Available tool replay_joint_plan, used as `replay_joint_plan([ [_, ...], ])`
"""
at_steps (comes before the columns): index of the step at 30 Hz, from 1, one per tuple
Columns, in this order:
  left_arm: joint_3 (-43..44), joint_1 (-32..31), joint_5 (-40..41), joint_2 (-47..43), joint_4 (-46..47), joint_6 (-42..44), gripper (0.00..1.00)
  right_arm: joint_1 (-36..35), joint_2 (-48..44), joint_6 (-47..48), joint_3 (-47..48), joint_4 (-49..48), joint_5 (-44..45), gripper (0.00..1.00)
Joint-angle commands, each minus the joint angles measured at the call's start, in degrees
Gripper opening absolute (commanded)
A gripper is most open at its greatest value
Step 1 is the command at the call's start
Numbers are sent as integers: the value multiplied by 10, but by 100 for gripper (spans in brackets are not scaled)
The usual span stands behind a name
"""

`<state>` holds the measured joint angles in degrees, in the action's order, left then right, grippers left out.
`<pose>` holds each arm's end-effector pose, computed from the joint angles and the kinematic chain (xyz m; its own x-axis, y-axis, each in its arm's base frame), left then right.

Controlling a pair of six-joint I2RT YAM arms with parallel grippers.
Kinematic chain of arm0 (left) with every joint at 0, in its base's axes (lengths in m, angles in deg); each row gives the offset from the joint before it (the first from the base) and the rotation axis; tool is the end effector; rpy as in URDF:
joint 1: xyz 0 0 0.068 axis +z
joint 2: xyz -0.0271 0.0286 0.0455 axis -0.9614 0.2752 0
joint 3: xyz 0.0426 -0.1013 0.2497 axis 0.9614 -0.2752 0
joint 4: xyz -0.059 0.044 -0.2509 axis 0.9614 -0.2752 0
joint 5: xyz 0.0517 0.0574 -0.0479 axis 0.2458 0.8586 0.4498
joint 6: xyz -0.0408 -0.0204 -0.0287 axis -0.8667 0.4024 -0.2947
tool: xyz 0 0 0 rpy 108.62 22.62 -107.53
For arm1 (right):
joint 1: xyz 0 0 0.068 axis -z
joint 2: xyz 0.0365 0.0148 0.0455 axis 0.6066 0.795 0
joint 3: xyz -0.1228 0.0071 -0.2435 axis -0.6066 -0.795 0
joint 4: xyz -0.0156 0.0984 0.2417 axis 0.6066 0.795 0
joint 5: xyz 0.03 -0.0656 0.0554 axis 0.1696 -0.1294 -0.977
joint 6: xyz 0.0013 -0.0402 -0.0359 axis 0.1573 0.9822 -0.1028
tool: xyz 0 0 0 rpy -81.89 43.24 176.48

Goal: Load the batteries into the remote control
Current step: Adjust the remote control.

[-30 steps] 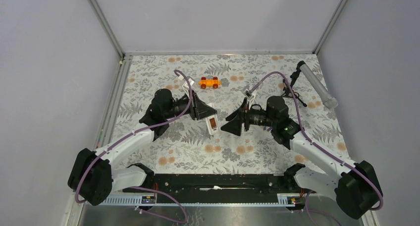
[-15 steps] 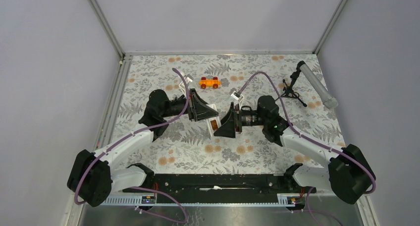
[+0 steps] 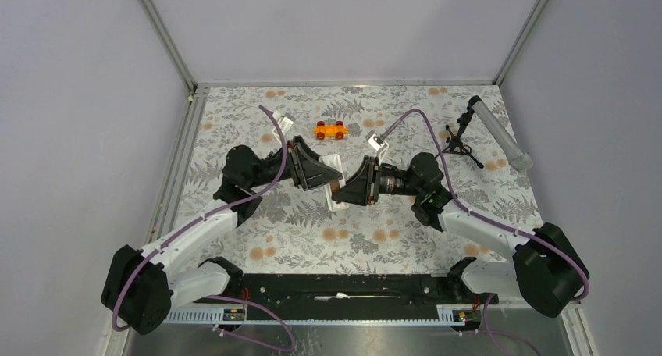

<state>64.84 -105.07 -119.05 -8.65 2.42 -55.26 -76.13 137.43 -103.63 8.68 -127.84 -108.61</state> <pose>0.1928 -0.1471 0.3225 -0.6325 -0.2218 -0.7421 0.7554 0.0347 -0.6543 0.1864 0.1833 0.2862 -0.6070 0.1401 -0.7822 -0.7927 -0.0376 0.6084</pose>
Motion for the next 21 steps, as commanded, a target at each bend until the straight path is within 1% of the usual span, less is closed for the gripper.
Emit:
replay_joint_plan([
  [1, -6, 0, 34, -14, 80, -41, 53, -1, -10, -24, -3, -57, 19, 24],
  [3, -2, 0, 40, -13, 68, -37, 53, -1, -5, -28, 0, -59, 7, 24],
  [6, 8, 0, 51, -16, 27, -13, 53, -1, -2, -24, 4, -48, -14, 24],
  [7, 10, 0, 54, -17, 20, -8, 51, -1, -2, -23, 4, -44, -16, 24],
  [8, 13, 1, 56, -18, 12, -4, 48, -1, -3, -22, 4, -40, -19, 24],
  [9, 14, 0, 56, -18, 6, 1, 41, -1, -4, -20, 4, -37, -20, 24],
  [10, 15, 0, 57, -19, 3, 4, 33, -1, -4, -18, 5, -34, -20, 25],
  [11, 15, 0, 58, -19, 1, 5, 22, -1, -4, -17, 6, -31, -22, 25],
  [12, 15, 0, 60, -19, -2, 8, 9, -1, -3, -16, 8, -28, -23, 25],
  [13, 15, 0, 62, -20, -8, 12, 0, -1, -3, -14, 10, -20, -23, 29],
  [14, 17, 0, 68, -22, -19, 21, 0, -1, -4, -6, 13, -5, -19, 40],
  [15, 19, 0, 85, -26, -41, 44, 0, -1, -7, 7, 15, 16, -8, 57],
  [16, 23, 0, 107, -31, -89, 65, 0, -1, -16, 30, 19, 53, 13, 74],
  [17, 31, 0, 137, -39, -135, 94, 0, 0, -29, 60, 22, 100, 47, 86],
  [18, 47, 1, 177, -47, -193, 123, 0, -1, -43, 92, 27, 154, 90, 93],
  [19, 60, 1, 223, -54, -248, 149, 0, 0, -60, 123, 31, 232, 150, 96],
  [21, 84, 2, 332, -68, -346, 188, 0, 3, -89, 154, 45, 339, 282, 97],
])
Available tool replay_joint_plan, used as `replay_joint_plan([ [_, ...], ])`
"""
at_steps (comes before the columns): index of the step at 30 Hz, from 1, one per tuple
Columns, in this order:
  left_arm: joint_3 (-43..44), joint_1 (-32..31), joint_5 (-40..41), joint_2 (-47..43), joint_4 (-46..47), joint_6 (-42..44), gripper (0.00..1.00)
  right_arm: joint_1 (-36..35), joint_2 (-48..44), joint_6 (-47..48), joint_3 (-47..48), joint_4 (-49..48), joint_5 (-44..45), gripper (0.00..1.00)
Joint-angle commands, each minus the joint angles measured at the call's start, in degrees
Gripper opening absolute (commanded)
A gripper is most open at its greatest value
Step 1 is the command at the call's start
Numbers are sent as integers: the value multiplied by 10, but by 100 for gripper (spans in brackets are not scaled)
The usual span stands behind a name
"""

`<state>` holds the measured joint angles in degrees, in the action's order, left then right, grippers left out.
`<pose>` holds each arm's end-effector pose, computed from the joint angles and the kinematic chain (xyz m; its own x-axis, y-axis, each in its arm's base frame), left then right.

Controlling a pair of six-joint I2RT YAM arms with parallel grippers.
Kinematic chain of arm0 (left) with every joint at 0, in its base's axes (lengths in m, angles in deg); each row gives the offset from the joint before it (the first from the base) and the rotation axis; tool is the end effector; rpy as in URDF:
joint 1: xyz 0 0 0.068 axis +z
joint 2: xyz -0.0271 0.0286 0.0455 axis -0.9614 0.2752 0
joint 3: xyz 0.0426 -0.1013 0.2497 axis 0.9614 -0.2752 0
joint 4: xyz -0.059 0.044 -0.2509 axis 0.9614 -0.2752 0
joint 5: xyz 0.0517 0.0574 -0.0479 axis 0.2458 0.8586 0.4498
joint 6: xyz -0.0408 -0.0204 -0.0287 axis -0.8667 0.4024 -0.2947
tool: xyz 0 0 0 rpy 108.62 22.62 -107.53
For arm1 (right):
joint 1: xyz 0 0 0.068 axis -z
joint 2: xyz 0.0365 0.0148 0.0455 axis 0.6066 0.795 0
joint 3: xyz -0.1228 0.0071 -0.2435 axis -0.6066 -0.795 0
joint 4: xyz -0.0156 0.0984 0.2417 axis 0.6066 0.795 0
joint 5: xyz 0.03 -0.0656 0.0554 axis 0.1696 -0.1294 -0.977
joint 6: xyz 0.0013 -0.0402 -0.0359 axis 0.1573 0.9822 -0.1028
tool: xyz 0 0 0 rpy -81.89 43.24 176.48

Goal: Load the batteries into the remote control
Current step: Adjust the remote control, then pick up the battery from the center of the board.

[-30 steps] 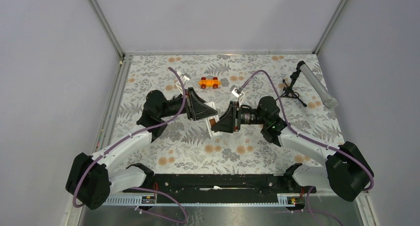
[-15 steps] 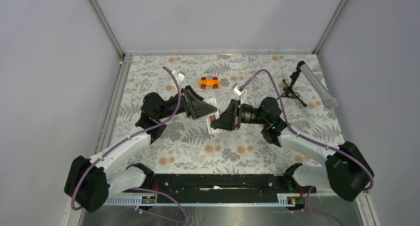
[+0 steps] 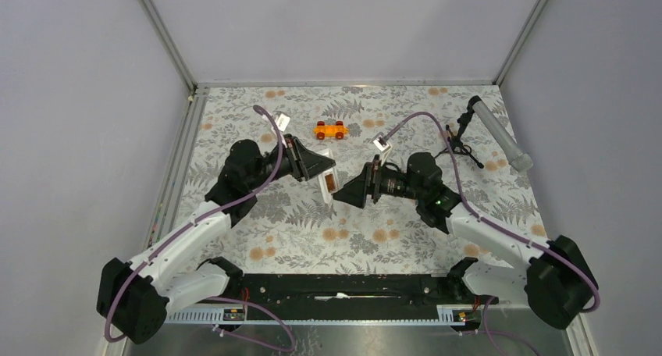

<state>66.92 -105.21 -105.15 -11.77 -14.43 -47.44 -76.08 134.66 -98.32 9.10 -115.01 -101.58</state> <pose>0.1947 -0.1413 0.3186 -0.6113 -0.2888 -0.7368 0.6751 0.2956 -0.6759 0.1869 0.1794 0.2784 -0.6262 0.1386 -0.7673 -0.7566 0.1298 0.6409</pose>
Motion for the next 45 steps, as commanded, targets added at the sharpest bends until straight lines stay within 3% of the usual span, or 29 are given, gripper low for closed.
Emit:
replay_joint_plan([
  [1, 68, 3, 247, -46, -213, 121, 0, 9, -68, 102, 54, 269, 280, 96],
  [3, 66, 2, 322, -62, -248, 136, 0, 23, -63, 90, 84, 390, 400, 92],
  [6, 54, 2, 357, -79, -253, 145, 0, 45, -31, 72, 109, 510, 555, 85],
  [10, 53, 2, 348, -85, -246, 139, 0, 92, 7, 59, 99, 562, 621, 75],
  [19, 42, 2, 309, -82, -232, 128, 0, 183, 72, 101, 77, 531, 578, 65],
  [27, 38, 2, 294, -77, -227, 125, 0, 191, 161, 105, 113, 525, 549, 61],
  [33, 38, 2, 289, -78, -227, 129, 0, 191, 206, 110, 134, 526, 540, 40],
  [36, 38, 3, 287, -79, -229, 131, 0, 191, 219, 111, 137, 534, 546, 34],
  [45, 37, 2, 286, -73, -226, 132, 0, 191, 233, 127, 142, 550, 540, 34],
])
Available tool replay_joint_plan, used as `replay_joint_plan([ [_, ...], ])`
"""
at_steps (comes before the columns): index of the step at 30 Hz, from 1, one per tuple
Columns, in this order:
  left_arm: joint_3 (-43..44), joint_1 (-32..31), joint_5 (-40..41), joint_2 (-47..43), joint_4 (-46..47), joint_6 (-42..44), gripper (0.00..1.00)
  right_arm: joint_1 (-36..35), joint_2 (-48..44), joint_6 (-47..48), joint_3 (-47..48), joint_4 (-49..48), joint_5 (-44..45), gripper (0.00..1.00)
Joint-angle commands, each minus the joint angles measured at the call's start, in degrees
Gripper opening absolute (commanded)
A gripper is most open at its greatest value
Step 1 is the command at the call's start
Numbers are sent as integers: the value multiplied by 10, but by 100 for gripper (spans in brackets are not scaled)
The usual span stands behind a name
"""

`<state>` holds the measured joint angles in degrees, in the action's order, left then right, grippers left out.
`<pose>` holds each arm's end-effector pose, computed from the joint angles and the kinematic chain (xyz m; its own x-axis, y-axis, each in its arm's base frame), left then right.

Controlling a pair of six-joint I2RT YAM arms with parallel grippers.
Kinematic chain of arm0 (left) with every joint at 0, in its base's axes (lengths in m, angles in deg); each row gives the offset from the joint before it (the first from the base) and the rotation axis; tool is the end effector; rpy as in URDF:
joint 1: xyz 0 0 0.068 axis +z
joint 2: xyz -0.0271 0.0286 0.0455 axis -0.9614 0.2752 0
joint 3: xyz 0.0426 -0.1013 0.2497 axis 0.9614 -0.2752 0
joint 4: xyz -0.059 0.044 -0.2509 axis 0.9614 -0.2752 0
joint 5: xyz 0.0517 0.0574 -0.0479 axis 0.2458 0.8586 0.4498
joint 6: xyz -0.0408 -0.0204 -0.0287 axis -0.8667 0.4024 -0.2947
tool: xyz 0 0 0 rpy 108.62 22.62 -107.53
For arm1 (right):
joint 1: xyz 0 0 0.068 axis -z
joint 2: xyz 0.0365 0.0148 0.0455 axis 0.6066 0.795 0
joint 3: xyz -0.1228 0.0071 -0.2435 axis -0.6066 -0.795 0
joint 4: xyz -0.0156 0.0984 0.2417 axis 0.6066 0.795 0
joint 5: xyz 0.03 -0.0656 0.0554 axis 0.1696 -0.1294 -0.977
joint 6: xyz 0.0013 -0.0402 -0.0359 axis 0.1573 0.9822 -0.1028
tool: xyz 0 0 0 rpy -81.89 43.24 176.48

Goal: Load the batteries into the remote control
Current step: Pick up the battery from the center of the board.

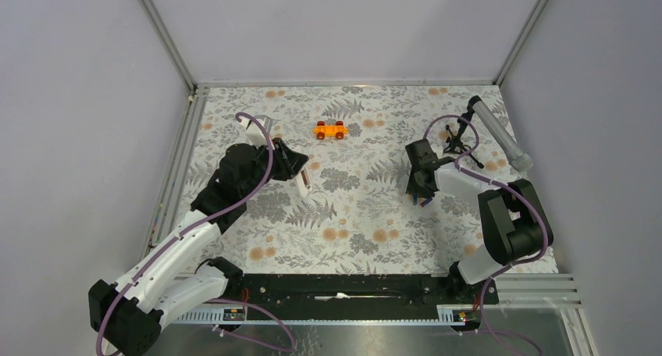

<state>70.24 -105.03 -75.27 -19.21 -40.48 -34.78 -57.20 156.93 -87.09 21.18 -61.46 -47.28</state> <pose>0.1822 -0.1128 0.3177 -0.4758 -0.3031 -0.8257 0.3922 0.7671 -0.5077 0.2755 0.0903 0.1589 -0.8315 0.2124 -0.5133 0.2185 0.9746 0.0493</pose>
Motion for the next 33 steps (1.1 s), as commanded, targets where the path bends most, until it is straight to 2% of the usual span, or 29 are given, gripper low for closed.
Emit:
replay_joint_plan([
  [1, 4, 1, -12, 2, 35, 5, 0, 2, 14, 15, 22, 15, -8, 31],
  [4, 4, 1, -13, 1, 35, 5, 0, 3, 21, 9, 25, 22, -16, 26],
  [9, -2, 1, -12, -3, 37, 4, 0, 2, 8, 1, 20, 13, -12, 24],
  [11, -5, 1, -13, -4, 39, 2, 0, 3, 12, 5, 22, 13, -11, 25],
  [12, -6, 1, -13, -4, 40, 1, 0, 3, 22, 9, 29, 24, -12, 31],
  [15, -7, 1, -13, -5, 41, 1, 0, 3, 29, 11, 28, 31, -16, 32],
  [19, -7, 1, -13, -4, 42, 0, 0, 2, 27, 11, 24, 38, -28, 28],
  [24, -8, 1, -17, -1, 45, -1, 0, 2, 19, 11, 21, 39, -27, 15],
  [28, -6, 1, -36, 7, 48, -8, 0, -1, -28, 13, 7, -1, -44, 11],
  [33, 21, 1, -111, 65, 48, -44, 0, -40, -144, 21, -29, -105, -131, 9],
])
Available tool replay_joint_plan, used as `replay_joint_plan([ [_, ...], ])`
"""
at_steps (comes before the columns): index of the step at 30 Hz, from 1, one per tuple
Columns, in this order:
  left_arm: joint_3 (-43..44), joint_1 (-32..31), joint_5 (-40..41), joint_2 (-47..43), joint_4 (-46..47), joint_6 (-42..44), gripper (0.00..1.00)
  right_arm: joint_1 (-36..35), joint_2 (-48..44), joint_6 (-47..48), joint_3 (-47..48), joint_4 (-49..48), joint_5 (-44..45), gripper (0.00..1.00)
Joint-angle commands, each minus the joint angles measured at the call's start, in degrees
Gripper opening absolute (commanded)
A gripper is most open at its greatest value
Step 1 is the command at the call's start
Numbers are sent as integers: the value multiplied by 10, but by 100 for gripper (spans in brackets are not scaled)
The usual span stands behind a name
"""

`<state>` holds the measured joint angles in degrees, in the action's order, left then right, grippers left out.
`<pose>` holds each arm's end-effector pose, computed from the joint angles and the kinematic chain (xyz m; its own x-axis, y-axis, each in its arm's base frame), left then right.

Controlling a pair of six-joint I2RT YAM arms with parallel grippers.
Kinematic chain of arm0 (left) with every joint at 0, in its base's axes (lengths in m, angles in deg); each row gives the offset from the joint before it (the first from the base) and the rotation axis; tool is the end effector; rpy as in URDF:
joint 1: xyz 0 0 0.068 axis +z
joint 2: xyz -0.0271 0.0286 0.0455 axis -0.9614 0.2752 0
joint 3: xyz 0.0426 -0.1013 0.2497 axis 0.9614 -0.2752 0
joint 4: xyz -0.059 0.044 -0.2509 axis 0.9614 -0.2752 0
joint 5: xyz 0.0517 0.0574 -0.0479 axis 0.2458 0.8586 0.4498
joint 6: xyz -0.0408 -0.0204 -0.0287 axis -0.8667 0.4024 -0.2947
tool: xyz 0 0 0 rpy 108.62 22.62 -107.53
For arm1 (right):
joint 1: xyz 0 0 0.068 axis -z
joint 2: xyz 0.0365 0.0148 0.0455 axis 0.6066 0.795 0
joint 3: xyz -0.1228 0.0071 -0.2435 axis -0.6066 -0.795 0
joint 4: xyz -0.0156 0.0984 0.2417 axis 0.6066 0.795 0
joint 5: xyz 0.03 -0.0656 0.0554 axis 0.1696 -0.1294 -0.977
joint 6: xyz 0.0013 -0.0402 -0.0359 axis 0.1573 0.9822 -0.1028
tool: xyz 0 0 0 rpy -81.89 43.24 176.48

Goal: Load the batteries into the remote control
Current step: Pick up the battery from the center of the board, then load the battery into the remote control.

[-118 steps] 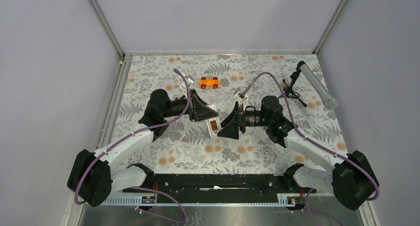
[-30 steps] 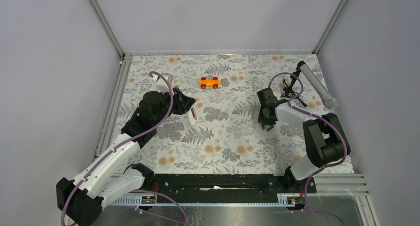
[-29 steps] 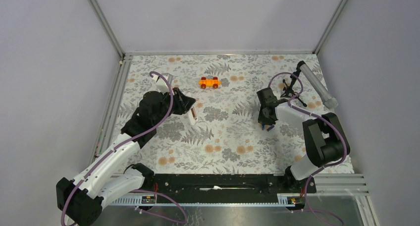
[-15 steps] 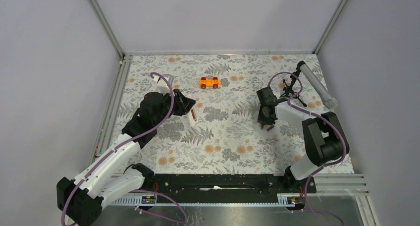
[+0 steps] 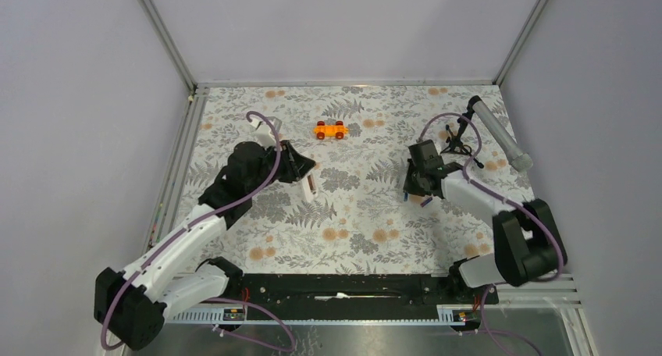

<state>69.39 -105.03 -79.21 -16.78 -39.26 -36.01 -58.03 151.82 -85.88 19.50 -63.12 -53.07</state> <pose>0.1883 -0.1193 0.3063 -0.5365 -0.2833 -0.7949 0.4101 0.7357 -0.5390 0.2655 0.0948 0.1754 -0.8208 0.1962 -0.5364 0.1311 0.9788 0.1574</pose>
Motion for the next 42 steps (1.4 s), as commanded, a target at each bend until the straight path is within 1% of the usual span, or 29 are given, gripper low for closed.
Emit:
replay_joint_plan([
  [1, 38, 1, -85, 64, 31, -44, 0, -41, -117, 7, -15, -105, -79, 9],
  [3, 51, 1, -112, 95, 33, -72, 0, -64, -168, 8, -14, -134, -115, 9],
  [7, 63, 1, -169, 147, 71, -149, 0, -122, -231, 2, 0, -206, -146, 10],
  [11, 77, 1, -188, 178, 83, -208, 0, -182, -267, -6, 3, -257, -147, 10],
  [15, 110, 1, -228, 204, 66, -212, 0, -227, -292, 8, -21, -320, -127, 10],
  [22, 78, 10, -250, 191, 158, -272, 0, -282, -280, 44, -33, -350, -85, 9],
  [26, 58, 15, -256, 182, 197, -291, 0, -303, -269, 63, -33, -355, -43, 9],
  [30, 47, 16, -256, 175, 209, -301, 0, -311, -260, 77, -36, -367, -30, 9],
  [42, 38, 24, -270, 176, 222, -332, 0, -315, -221, 89, -29, -391, -34, 10],
])
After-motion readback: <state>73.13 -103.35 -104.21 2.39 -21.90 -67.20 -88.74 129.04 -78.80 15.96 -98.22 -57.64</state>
